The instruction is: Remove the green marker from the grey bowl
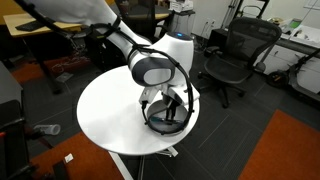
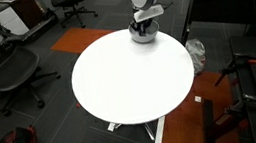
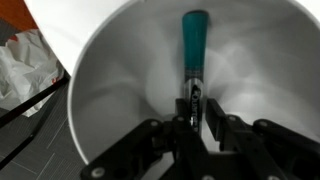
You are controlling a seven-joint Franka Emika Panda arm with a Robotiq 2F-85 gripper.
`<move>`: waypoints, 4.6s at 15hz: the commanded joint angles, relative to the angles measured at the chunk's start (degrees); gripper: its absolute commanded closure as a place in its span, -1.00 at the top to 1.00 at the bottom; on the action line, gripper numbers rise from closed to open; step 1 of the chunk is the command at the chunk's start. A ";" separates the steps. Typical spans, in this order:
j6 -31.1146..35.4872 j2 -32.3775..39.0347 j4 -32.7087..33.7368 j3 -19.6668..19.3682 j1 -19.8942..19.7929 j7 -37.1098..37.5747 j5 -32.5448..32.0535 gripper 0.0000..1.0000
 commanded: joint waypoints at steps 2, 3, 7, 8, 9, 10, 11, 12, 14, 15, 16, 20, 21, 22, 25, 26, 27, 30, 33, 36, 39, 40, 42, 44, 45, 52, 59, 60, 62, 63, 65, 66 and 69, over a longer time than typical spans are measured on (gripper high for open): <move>0.12 -0.24 0.76 0.13 -0.40 -1.20 1.75 -0.94; 0.19 -0.87 0.15 -0.04 -0.24 -1.36 1.60 -0.91; 0.49 -4.85 -2.95 -0.59 -0.05 -1.97 1.18 -0.91; 0.55 -5.91 -3.67 -0.78 -0.01 -1.92 1.11 -0.91; 0.67 -7.27 -4.57 -0.97 -0.01 -2.03 1.05 -0.91; 0.69 -8.49 -5.37 -0.95 -0.10 -2.25 1.12 -0.91; 0.25 -9.92 -6.34 -1.07 0.01 -2.31 0.97 -0.91; -0.10 -11.55 -7.46 -0.91 -0.08 -2.85 0.97 -0.91; -0.76 -14.96 -9.90 -0.71 -0.05 -3.88 0.83 -0.91; -0.93 -16.88 -11.36 -0.55 -0.03 -4.37 0.86 -0.91; -1.19 -18.83 -12.93 -0.59 0.19 -4.73 0.62 -0.91; -2.41 -27.74 -20.71 -0.75 1.71 -4.79 -0.49 -0.91; -2.85 -30.26 -22.91 -0.57 2.11 -4.66 -0.50 -0.91; -3.28 -32.52 -24.95 -0.78 2.93 -3.79 -1.23 -0.91; -5.86 -39.58 -30.64 -0.18 4.77 -2.36 -2.86 -0.91; -6.93 -41.61 -32.09 0.29 5.26 -1.83 -3.26 -0.91; -7.86 -43.51 -33.42 0.81 5.96 -0.84 -4.23 -0.91; -11.35 -47.99 -36.30 3.33 7.64 4.25 -6.90 -0.91; -12.77 -50.71 -38.82 6.73 8.59 10.09 -8.29 -0.91; -11.96 -52.41 -41.65 9.93 9.36 14.23 -7.76 -0.91; -8.14 -52.77 -44.66 12.29 9.84 19.12 -8.20 -0.91; -5.75 -52.35 -45.65 12.93 10.01 21.00 -8.39 -0.91; -0.37 -51.35 -47.56 13.81 10.33 23.71 -8.35 -0.91; 4.76 -49.74 -49.10 14.57 10.63 26.69 -9.53 -0.91; 6.73 -49.04 -49.82 14.84 10.80 28.00 -10.38 -0.91; 14.75 -41.40 -49.82 13.84 13.05 35.95 -15.42 -0.91; 20.35 -32.32 -47.80 10.52 16.01 36.87 -14.59 -0.91; 20.74 -31.01 -47.33 10.23 16.40 36.46 -13.92 -0.91; 21.34 -28.89 -46.45 9.93 17.03 35.68 -12.40 -0.91; 21.68 -27.84 -45.94 9.98 17.24 35.31 -11.56 -0.91; 21.72 -26.39 -45.09 10.07 17.60 34.73 -9.84 -0.91; 21.65 -25.74 -44.65 10.00 17.85 34.66 -9.24 -0.91; 21.37 -24.40 -43.67 9.86 18.36 34.46 -7.55 -0.91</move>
